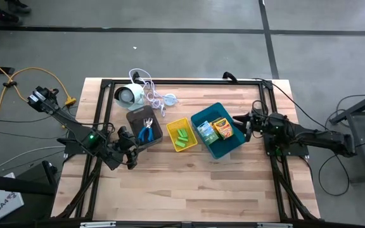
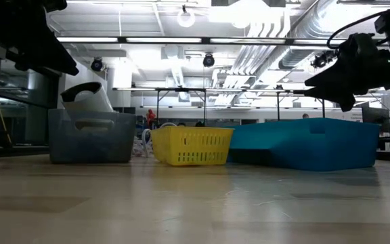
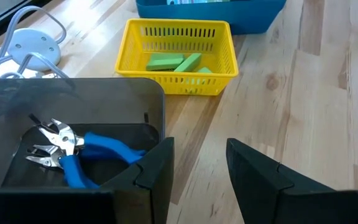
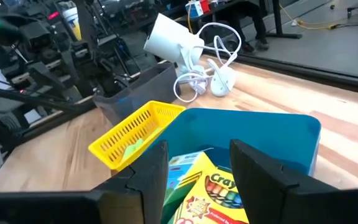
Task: Pick & Place School Supplies
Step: Return to Home Position
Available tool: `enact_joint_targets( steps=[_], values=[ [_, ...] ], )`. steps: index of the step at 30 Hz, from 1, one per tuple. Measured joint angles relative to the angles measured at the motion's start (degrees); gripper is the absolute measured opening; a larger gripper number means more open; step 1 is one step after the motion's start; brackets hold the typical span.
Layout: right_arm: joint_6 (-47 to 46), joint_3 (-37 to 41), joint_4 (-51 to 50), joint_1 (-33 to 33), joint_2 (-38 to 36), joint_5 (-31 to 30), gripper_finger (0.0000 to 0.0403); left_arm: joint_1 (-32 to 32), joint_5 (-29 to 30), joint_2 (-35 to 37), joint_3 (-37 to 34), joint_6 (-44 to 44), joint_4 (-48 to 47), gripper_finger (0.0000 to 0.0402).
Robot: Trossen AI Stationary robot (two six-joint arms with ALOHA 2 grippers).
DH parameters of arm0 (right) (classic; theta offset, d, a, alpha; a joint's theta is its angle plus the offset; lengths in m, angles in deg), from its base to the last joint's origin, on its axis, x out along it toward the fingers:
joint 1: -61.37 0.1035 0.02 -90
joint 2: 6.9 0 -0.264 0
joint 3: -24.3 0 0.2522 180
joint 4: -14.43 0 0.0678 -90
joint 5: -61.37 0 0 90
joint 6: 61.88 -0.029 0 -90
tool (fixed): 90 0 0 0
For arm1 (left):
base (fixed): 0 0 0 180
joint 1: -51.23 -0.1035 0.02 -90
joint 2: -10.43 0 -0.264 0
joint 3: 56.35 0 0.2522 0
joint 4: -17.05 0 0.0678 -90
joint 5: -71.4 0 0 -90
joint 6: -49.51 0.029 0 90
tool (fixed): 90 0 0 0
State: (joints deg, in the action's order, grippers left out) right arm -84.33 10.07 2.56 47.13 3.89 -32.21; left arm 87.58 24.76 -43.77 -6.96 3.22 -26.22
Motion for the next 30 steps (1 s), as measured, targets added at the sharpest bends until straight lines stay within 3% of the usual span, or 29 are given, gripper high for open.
enact_joint_targets(
  steps=[13,30],
  values=[
    [-0.2,0.0,-1.2,0.0,0.0,3.7,0.0161,0.0,-0.1,0.0,0.0,-0.1,0.0,0.0141],
    [0.0,0.1,-1.2,0.0,0.0,3.7,0.0161,1.8,0.0,0.0,0.0,2.6,0.5,0.0141]
  ],
)
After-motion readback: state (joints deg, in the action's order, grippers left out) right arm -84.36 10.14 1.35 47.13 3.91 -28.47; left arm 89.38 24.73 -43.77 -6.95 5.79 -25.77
